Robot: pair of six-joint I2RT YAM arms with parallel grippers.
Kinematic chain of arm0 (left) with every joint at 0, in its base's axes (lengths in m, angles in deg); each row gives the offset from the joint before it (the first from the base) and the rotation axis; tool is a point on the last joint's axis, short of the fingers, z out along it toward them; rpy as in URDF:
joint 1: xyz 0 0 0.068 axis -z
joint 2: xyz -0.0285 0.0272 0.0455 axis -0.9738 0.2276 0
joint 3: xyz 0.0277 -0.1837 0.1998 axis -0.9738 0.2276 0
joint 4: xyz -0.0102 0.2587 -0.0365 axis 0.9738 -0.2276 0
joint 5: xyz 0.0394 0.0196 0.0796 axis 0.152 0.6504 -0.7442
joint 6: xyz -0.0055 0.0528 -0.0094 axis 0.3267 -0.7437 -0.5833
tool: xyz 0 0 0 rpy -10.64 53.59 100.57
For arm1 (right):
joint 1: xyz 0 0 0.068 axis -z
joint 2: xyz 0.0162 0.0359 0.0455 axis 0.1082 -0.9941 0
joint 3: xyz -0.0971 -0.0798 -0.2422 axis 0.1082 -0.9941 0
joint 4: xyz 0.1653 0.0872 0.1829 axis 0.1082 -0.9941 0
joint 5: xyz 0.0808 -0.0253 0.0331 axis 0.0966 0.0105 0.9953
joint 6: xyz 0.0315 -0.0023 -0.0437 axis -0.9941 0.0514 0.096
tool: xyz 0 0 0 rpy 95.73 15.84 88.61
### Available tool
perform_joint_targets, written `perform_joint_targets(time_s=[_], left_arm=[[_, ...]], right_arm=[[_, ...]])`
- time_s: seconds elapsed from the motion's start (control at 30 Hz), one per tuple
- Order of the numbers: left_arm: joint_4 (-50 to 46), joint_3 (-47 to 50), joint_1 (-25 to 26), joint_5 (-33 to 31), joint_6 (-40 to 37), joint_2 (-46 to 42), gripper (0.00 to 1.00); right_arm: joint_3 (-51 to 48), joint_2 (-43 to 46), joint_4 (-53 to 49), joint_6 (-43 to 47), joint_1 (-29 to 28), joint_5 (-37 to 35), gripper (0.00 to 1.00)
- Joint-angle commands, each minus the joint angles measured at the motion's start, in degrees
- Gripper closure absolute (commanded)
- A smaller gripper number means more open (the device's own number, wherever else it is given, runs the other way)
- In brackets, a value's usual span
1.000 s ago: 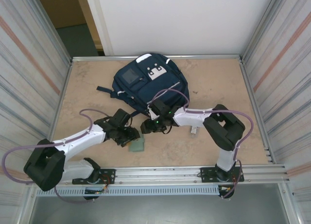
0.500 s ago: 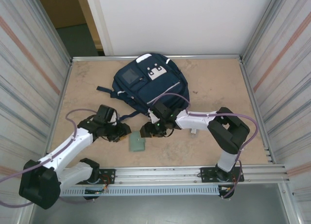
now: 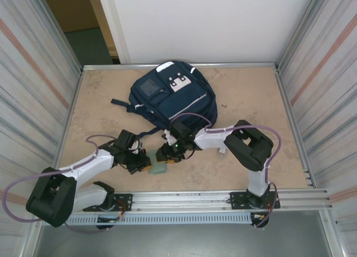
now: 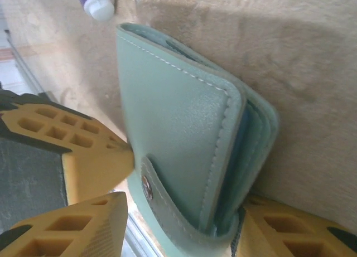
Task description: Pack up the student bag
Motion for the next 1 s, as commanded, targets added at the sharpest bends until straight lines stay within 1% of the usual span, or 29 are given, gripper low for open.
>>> perform_joint_targets(time_s=[0.0,0.13,0.3,0.4,0.43,0.47,0.53,0.57,0.63,0.7,0.8,0.87,0.97], left_arm=[[2.96,0.86,0.41,1.69,0.14,1.72,0.99],[4.89,1.29,0.35,2.67,1.2,1.34,0.99],[5.96,1.46,0.31,2.65,2.48,-0.43,1.0],[7.02,1.9,0.34,2.53,3.14,-1.71,1.0],[6.7,1.76,0.35,2.54,3.02,-2.18,1.0],[5.92,1.21,0.22,2.77,2.64,-2.88,0.97],[3.35,-0.36,0.02,2.17,1.49,-5.02,0.89],[1.88,-1.35,-0.01,1.3,0.33,-6.61,0.86],[-0.67,-3.41,0.0,-1.49,-2.66,-9.93,0.85],[-2.77,-6.07,-0.09,-6.03,-6.15,-13.43,0.83],[-3.24,-9.63,-0.22,-12.44,-10.14,-17.56,0.79],[1.14,-10.65,-0.19,-14.31,-12.33,-19.83,0.76],[12.63,-11.6,0.23,-15.54,-15.72,-19.78,0.75]], right_arm=[[-0.77,-2.48,4.82,-1.63,0.82,2.95,0.52],[0.58,-4.18,6.55,-1.63,0.46,4.33,0.55],[2.41,-5.86,6.34,-1.23,0.08,6.05,0.63],[1.94,-5.96,7.79,-1.43,0.26,6.86,0.74],[1.89,-5.83,7.66,-1.22,0.44,7.02,0.8],[1.78,-5.21,7.12,-0.87,0.65,6.65,0.84],[0.66,-2.8,6.28,-0.23,0.76,4.83,0.88],[-0.06,-1.16,5.85,0.33,0.8,3.85,0.89],[-0.69,1.89,3.05,2.33,1.06,1.49,0.91],[-0.94,5.4,-0.1,4.16,2.02,-0.83,0.94],[-1.62,10.57,-2.4,4.31,5.14,-1.62,0.98],[-1.83,14.21,-4.39,5.6,7.4,-2.04,0.97],[-0.72,19.88,-11.03,9.8,11.5,-6.17,0.97]])
